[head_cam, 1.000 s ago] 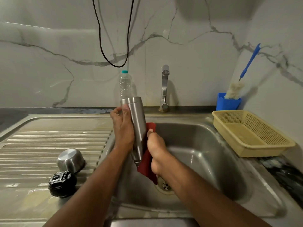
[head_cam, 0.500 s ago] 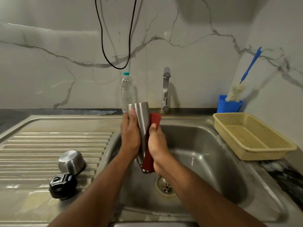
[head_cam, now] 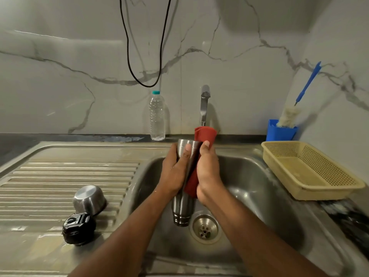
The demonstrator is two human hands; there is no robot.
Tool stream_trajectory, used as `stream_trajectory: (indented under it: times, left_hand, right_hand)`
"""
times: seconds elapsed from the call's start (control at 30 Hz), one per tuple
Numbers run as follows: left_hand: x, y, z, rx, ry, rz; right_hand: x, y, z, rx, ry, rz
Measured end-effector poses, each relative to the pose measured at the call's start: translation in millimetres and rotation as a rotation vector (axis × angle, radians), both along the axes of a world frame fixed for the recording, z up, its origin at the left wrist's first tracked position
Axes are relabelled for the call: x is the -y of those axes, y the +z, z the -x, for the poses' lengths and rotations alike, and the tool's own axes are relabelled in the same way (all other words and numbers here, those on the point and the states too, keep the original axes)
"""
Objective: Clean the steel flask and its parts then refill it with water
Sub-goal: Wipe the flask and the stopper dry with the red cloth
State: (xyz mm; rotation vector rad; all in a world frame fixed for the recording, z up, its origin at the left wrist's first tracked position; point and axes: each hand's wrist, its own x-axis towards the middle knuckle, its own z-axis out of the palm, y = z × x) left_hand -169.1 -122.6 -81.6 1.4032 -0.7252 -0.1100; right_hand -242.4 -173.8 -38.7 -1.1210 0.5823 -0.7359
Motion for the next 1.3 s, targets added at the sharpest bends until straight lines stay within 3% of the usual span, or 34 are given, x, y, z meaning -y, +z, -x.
stream_trajectory:
  times: [0.1,0.17,0.23,0.3,0.43,0.5,0.67,0.8,1.0,1.13,1.3]
  left_hand:
    - [-2,8,0,-0.044,0.168,0.141]
    - [-7,18,-6,-0.142,0.300,0.251]
    - [-14,26,-14,-0.226,0.370,0.338]
    - [-18,28,-16,-0.259,0.389,0.303]
    - [-13,14,-5,-0.060,0.266,-0.005]
    - [-8,5,-3,0.032,0.191,-0.057]
    - [0,0,-2,0.098,0.012,-0.023]
    - [-2,4,-4,0.011,0.125,0.095]
    - [-16,31,-17,-0.262,0.414,0.272]
    - [-11,19,-6,-0.219,0.267,0.091]
    - [0,6,5,-0.086,0.029,-0.003]
  right_hand:
    - [-11,-13,-6,-0.042,0.086,0.171]
    - [-17,-26,-11,-0.184,0.152,0.231]
    - [-19,-36,-15,-0.340,0.202,0.184]
    - [-18,-39,-16,-0.382,0.223,0.033]
    - [-12,-28,-13,-0.259,0.162,-0.201]
    - [-4,-15,-8,-0.131,0.095,-0.232]
    - [3,-7,-6,0.012,-0.033,-0.011]
    - [-10,-15,-11,0.007,0.070,0.114]
    - [-30,-39,-12,-0.255,0.190,0.210]
    - [-23,-28,-9,-0.173,0.182,0.047]
    - [-2,-7,-4,-0.021,0.069,0.087]
